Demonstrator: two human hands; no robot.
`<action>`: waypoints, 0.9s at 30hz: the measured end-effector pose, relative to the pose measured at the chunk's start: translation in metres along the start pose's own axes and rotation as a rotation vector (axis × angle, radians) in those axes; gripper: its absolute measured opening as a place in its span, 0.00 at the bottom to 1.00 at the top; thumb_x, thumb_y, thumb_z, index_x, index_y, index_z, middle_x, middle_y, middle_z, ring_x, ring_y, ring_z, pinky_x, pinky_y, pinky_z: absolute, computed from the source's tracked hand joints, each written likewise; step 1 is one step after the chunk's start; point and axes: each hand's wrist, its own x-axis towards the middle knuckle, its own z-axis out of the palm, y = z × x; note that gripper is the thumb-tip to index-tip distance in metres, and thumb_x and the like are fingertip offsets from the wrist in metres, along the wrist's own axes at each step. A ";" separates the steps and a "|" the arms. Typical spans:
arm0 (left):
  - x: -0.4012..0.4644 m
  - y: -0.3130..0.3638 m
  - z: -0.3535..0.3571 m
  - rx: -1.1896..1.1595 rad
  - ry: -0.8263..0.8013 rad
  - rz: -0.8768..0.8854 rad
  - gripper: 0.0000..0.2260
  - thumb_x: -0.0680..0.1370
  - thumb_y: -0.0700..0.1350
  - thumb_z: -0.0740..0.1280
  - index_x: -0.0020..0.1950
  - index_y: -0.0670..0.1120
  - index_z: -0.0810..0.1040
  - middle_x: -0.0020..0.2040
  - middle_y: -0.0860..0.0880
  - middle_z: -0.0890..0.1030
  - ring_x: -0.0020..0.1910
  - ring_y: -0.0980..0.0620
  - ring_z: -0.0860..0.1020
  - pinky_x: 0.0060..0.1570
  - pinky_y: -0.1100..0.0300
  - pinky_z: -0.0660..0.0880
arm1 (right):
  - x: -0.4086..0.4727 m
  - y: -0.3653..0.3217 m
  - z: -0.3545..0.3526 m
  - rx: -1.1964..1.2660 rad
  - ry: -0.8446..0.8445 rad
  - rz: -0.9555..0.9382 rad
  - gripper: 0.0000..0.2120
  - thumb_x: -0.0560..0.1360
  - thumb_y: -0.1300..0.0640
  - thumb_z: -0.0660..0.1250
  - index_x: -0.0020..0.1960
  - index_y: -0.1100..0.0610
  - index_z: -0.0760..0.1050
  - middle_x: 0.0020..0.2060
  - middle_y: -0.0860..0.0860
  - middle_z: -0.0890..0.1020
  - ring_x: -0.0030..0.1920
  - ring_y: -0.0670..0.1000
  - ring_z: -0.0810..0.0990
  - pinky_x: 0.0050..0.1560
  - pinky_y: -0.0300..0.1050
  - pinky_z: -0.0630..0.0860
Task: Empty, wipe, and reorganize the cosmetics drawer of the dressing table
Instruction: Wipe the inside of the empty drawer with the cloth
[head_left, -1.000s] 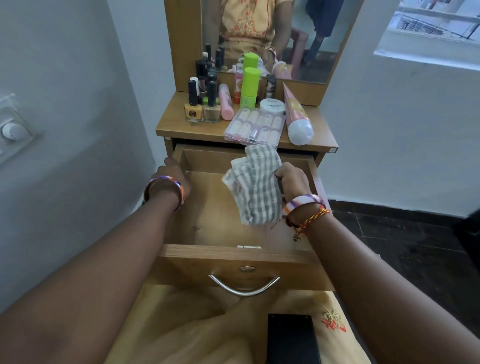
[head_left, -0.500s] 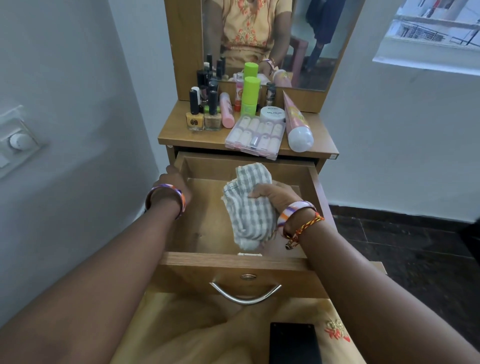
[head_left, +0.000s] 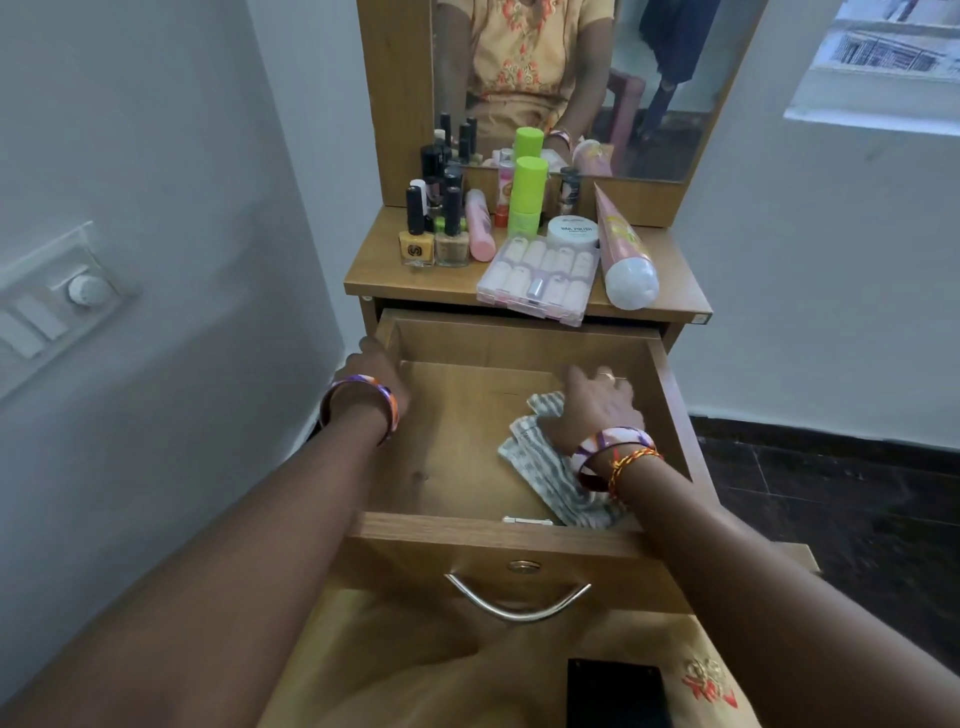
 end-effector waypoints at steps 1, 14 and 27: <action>-0.001 0.000 0.000 0.004 -0.003 0.001 0.21 0.78 0.38 0.58 0.70 0.37 0.60 0.66 0.36 0.71 0.64 0.36 0.72 0.60 0.46 0.71 | 0.000 -0.003 0.003 -0.035 -0.101 -0.078 0.26 0.74 0.44 0.64 0.68 0.51 0.66 0.69 0.58 0.65 0.68 0.60 0.66 0.65 0.56 0.70; 0.001 -0.002 0.000 -0.018 0.006 0.002 0.14 0.78 0.36 0.57 0.63 0.36 0.65 0.59 0.36 0.76 0.57 0.37 0.76 0.56 0.48 0.74 | 0.049 0.022 0.004 -0.204 -0.166 0.147 0.30 0.73 0.46 0.65 0.71 0.57 0.63 0.66 0.56 0.73 0.67 0.59 0.71 0.65 0.51 0.71; 0.003 -0.001 0.000 -0.116 0.083 -0.030 0.15 0.79 0.42 0.58 0.63 0.36 0.67 0.59 0.34 0.76 0.58 0.34 0.75 0.53 0.47 0.73 | 0.039 -0.106 0.040 0.024 -0.275 -0.403 0.24 0.79 0.55 0.60 0.73 0.56 0.60 0.74 0.56 0.60 0.73 0.57 0.61 0.71 0.46 0.60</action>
